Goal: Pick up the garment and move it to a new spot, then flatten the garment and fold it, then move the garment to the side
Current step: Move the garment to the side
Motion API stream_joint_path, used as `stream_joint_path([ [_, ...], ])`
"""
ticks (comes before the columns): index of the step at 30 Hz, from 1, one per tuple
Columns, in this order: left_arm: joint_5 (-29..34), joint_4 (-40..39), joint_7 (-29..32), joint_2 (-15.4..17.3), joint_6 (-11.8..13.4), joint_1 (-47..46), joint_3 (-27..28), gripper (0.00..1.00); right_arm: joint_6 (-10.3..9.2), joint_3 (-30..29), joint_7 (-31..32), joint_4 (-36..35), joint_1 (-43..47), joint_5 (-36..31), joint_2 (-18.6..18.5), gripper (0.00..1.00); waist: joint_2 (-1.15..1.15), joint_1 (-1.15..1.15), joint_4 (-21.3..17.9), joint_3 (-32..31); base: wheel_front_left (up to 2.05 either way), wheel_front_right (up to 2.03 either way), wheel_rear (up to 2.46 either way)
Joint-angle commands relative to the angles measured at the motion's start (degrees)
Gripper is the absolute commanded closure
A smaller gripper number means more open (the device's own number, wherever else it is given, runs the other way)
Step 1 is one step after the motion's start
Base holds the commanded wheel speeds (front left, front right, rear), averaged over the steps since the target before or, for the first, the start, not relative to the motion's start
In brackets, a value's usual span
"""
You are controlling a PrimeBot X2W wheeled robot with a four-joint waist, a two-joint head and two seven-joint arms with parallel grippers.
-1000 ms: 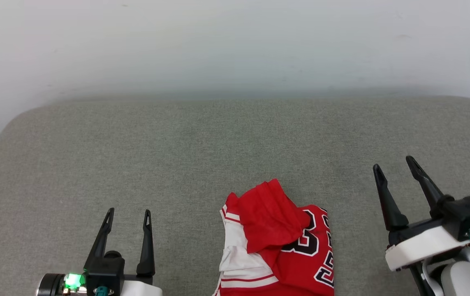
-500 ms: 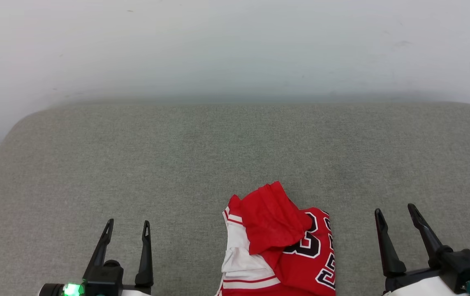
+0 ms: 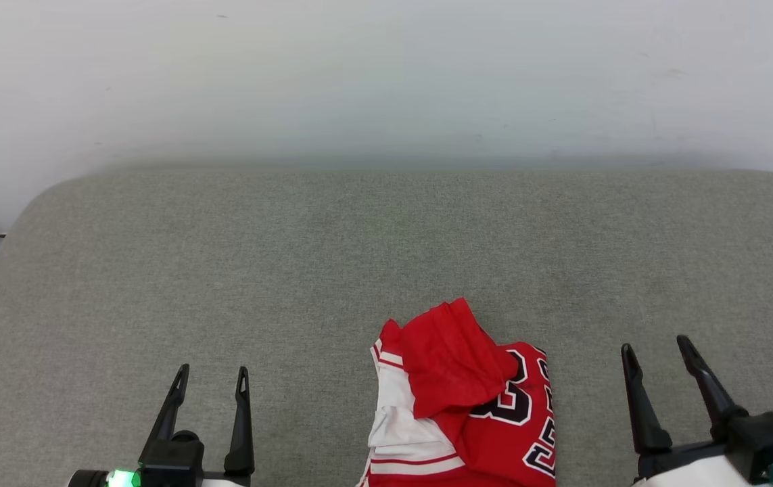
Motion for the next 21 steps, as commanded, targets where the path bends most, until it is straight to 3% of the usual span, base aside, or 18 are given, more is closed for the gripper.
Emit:
stream_joint_path([
  [1,0.1,0.1,-0.1,0.0,-0.1,0.1,0.2,0.00,-0.06,-0.2,-0.3,-0.4,-1.5,0.0,0.2,0.00,0.00,0.00,0.0,0.1,0.00,0.00,0.00],
  [7,0.2,0.4,-0.1,-0.3,-0.4,-0.8,0.1,0.00,-0.06,-0.9,1.0,-1.7,-8.6,1.5,-3.8,0.00,0.00,0.00,0.3,0.5,0.00,0.00,0.00],
  [11,0.2,0.3,-0.1,-0.5,-0.6,-1.4,0.1,0.00,-0.06,2.2,6.3,-2.2,-15.3,4.6,-10.6,0.00,0.00,0.00,0.8,1.1,0.00,0.00,0.00],
  [16,0.3,0.3,-0.1,-0.8,-0.7,-2.1,0.0,0.00,-0.06,9.4,21.4,0.1,-21.8,15.8,-19.5,0.00,0.00,0.00,1.5,2.1,0.00,0.00,0.00],
  [21,0.5,0.1,-0.1,-1.3,-0.8,-3.0,-0.1,0.00,-0.06,15.6,37.5,1.9,-24.5,29.2,-25.7,0.00,0.00,0.00,2.3,3.4,0.00,0.00,0.00],
])
